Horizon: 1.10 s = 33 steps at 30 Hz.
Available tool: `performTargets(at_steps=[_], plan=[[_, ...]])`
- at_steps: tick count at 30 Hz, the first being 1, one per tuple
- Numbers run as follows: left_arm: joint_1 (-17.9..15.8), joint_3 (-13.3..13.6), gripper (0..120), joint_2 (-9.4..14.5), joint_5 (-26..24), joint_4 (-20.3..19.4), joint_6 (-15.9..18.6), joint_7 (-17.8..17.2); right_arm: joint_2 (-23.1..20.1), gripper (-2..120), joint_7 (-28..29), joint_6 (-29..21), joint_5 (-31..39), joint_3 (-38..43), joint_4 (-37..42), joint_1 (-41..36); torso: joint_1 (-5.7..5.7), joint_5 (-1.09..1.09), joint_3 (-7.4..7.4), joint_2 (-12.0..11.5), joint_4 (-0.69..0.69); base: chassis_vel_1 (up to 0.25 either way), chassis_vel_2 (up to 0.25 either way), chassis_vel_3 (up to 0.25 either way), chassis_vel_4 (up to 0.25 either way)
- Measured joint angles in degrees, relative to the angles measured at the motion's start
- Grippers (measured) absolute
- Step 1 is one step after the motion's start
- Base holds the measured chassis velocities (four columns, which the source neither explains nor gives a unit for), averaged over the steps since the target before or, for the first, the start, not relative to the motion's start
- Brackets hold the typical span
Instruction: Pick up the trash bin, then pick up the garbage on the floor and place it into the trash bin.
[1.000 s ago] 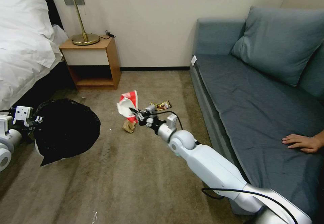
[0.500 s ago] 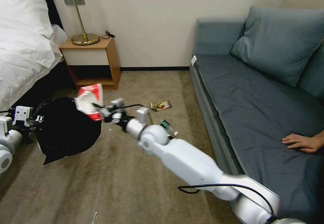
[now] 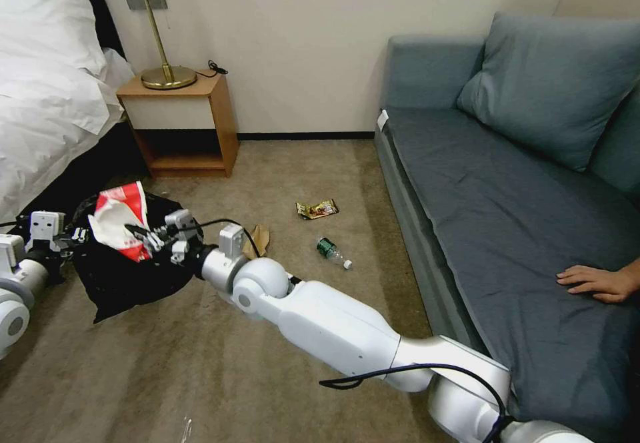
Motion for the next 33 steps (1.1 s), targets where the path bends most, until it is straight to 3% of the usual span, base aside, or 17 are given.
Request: performTargets(at_steps=[15, 17, 21, 23, 26, 29, 32, 33], plan=[[-0.2, 0.8, 4, -1.6, -0.4, -0.3, -0.4, 0.1, -0.2, 2, 0.9, 0.7, -1.1, -0.8, -2.5, -0.1, 0.0, 0.0, 0.0, 0.0, -0.01, 0.0, 0.0, 0.0, 0.0], [-0.4, 1.1, 4, -1.8, -0.5, -0.3, -0.5, 0.2, -0.2, 11, 1.6, 0.5, -1.3, -0.8, -2.4, -0.2, 0.0, 0.01, 0.0, 0.0, -0.01, 0.0, 0.0, 0.0, 0.0], [-0.6, 1.3, 4, -1.9, -0.6, -0.2, -0.5, 0.2, -0.2, 20, 2.0, 0.4, -1.3, -0.8, -2.3, -0.1, 0.0, 0.01, 0.0, 0.0, -0.01, 0.0, 0.0, 0.0, 0.0], [-0.7, 1.4, 4, -1.9, -0.7, -0.2, -0.6, 0.2, -0.2, 32, 2.2, 0.4, -1.3, -0.7, -2.3, -0.1, 0.0, 0.01, 0.0, 0.0, -0.01, 0.0, 0.0, 0.0, 0.0], [-0.7, 1.5, 4, -1.9, -0.8, -0.2, -0.7, 0.2, -0.2, 37, 2.2, 0.4, -1.3, -0.7, -2.3, -0.1, 0.0, 0.01, 0.0, 0.0, 0.0, 0.0, 0.0, 0.0, 0.0], [-0.6, 1.3, 4, -1.8, -1.0, -0.2, -0.7, 0.2, -0.2, 54, 2.3, 0.3, -1.4, -0.7, -2.4, -0.2, 0.0, 0.01, 0.01, 0.0, -0.01, 0.0, 0.0, 0.0, 0.0], [-0.5, 1.1, 4, -1.8, -1.1, -0.2, -0.8, 0.3, -0.2, 59, 2.3, 0.3, -1.5, -0.8, -2.5, -0.4, 0.0, 0.01, 0.0, 0.0, 0.0, 0.0, 0.0, 0.0, 0.0], [-0.4, 1.0, 4, -1.8, -1.1, -0.2, -0.9, 0.3, -0.2, 68, 2.3, 0.3, -1.6, -0.8, -2.7, -0.5, 0.0, 0.0, 0.0, 0.0, -0.01, 0.0, 0.0, 0.0, 0.0]])
